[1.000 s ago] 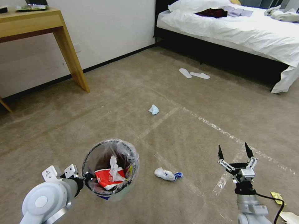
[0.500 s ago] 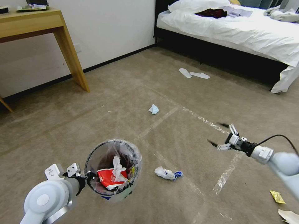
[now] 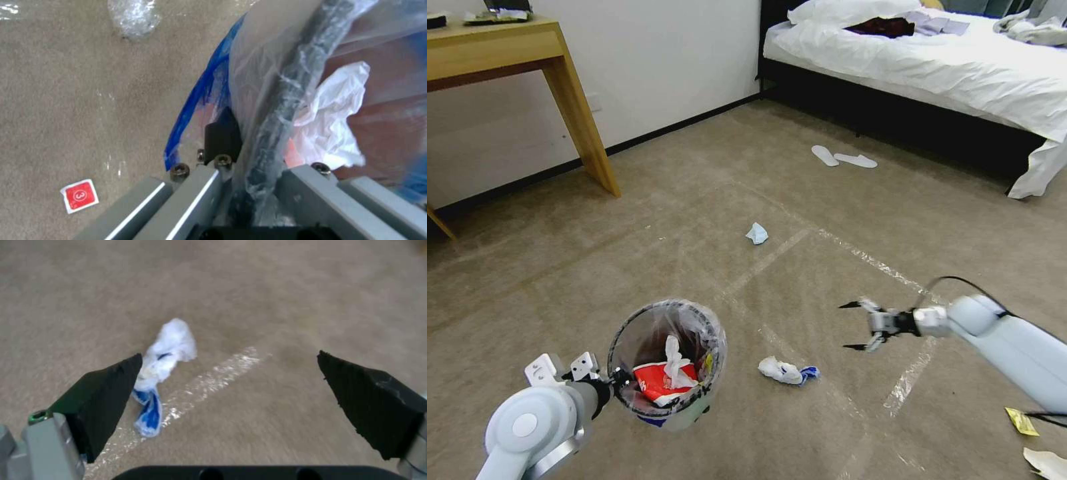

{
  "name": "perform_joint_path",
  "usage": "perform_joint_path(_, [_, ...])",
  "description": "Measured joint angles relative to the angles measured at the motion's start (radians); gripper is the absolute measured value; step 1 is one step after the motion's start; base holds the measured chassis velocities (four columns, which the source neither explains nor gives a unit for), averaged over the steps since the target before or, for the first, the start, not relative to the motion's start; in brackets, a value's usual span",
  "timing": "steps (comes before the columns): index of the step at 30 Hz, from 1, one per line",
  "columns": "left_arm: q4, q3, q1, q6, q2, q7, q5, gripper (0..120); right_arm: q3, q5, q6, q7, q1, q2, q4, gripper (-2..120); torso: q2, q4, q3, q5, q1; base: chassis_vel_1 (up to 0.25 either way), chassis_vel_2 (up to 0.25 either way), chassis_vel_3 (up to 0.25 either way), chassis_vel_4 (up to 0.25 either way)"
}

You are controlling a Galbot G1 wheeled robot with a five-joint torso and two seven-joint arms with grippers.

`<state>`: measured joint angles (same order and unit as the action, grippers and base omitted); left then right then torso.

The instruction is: Pick up the trash bin and place the garbage on the floor into it.

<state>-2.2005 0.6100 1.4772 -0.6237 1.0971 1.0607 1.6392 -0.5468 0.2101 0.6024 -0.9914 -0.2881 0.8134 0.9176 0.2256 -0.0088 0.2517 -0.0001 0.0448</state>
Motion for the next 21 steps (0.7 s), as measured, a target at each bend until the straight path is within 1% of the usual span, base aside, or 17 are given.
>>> perform_joint_path(1, [0.001,0.0,0.001,0.0,0.002,0.0,-0.003,0,-0.035,-0.004,-0.003,-0.025,0.033,0.025,-0.028,100,0.0,0.0005,0.0,0.0001,0.0,0.0,0.0,0.0,0.0])
perform_joint_path(2, [0.001,0.0,0.001,0.0,0.002,0.0,-0.003,0,-0.035,-0.004,-0.003,-0.025,0.033,0.025,-0.028,100,0.0,0.0005,0.0,0.0001,0.0,0.0,0.0,0.0,0.0])
perform_joint_path(3, [0.002,0.001,0.003,0.0,0.006,-0.001,-0.008,0,-0.09,-0.017,-0.01,-0.064,0.078,0.065,-0.081,100,0.0,0.0003,0.0,-0.0003,0.0,0.0,0.0,0.0,0.0])
perform_joint_path(4, [0.003,0.002,0.005,0.0,0.008,-0.003,-0.013,0,-0.121,-0.03,-0.011,-0.086,0.102,0.094,-0.127,100,0.0,0.0001,0.0,0.0001,0.0,0.0,0.0,0.0,0.0])
perform_joint_path(5, [0.003,0.002,0.005,0.0,0.008,-0.003,-0.013,0,-0.121,-0.03,-0.011,-0.086,0.102,0.094,-0.127,100,0.0,0.0001,0.0,0.0001,0.0,0.0,0.0,0.0,0.0])
perform_joint_path(7, [0.007,0.002,0.009,-0.001,0.01,-0.008,-0.022,0,-0.162,-0.04,-0.011,-0.12,0.13,0.138,-0.197,100,0.0,-0.0006,0.0,0.0001,0.0,0.0,0.0,0.0,0.0])
perform_joint_path(8, [0.007,0.002,0.009,-0.001,0.01,-0.008,-0.022,0,-0.162,-0.04,-0.011,-0.12,0.13,0.138,-0.197,100,0.0,-0.0006,0.0,0.0001,0.0,0.0,0.0,0.0,0.0])
perform_joint_path(10, [0.012,0.001,0.011,-0.001,0.016,-0.013,-0.033,0,-0.178,-0.068,-0.017,-0.174,0.142,0.193,-0.26,100,0.0,-0.0005,0.0,0.0,0.0,0.0,0.0,0.0,0.0])
perform_joint_path(12, [0.012,0.001,0.011,-0.001,0.017,-0.013,-0.034,0,-0.178,-0.072,-0.019,-0.184,0.142,0.206,-0.27,100,0.0,-0.0004,0.0,-0.0001,0.0,0.0,0.0,0.0,0.0])
perform_joint_path(13, [0.013,0.002,0.011,-0.001,0.019,-0.014,-0.034,0,-0.178,-0.077,-0.026,-0.199,0.142,0.232,-0.288,100,0.0,-0.0001,0.0,0.0001,0.0,0.0,0.0,0.0,0.0])
perform_joint_path(14, [0.013,0.002,0.011,-0.001,0.019,-0.014,-0.034,0,-0.178,-0.077,-0.026,-0.199,0.142,0.232,-0.288,100,0.0,-0.0001,0.0,0.0001,0.0,0.0,0.0,0.0,0.0])
perform_joint_path(17, [0.02,0.002,0.009,-0.001,0.016,-0.014,-0.035,0,-0.181,-0.096,-0.041,-0.2,0.135,0.323,-0.35,100,0.0,0.0,0.0,0.0002,0.0,0.0,0.0,0.0,0.0])
perform_joint_path(18, [0.02,0.002,0.009,-0.001,0.016,-0.014,-0.035,0,-0.181,-0.096,-0.041,-0.2,0.135,0.323,-0.35,100,0.0,0.0,0.0,0.0002,0.0,0.0,0.0,0.0,0.0])
perform_joint_path(21, [0.031,-0.001,0.002,-0.001,0.015,-0.014,-0.037,0,-0.18,-0.149,-0.047,-0.177,0.125,0.395,-0.407,100,0.0,0.0003,0.0,0.0,0.0,0.0,0.0,0.0,0.0])
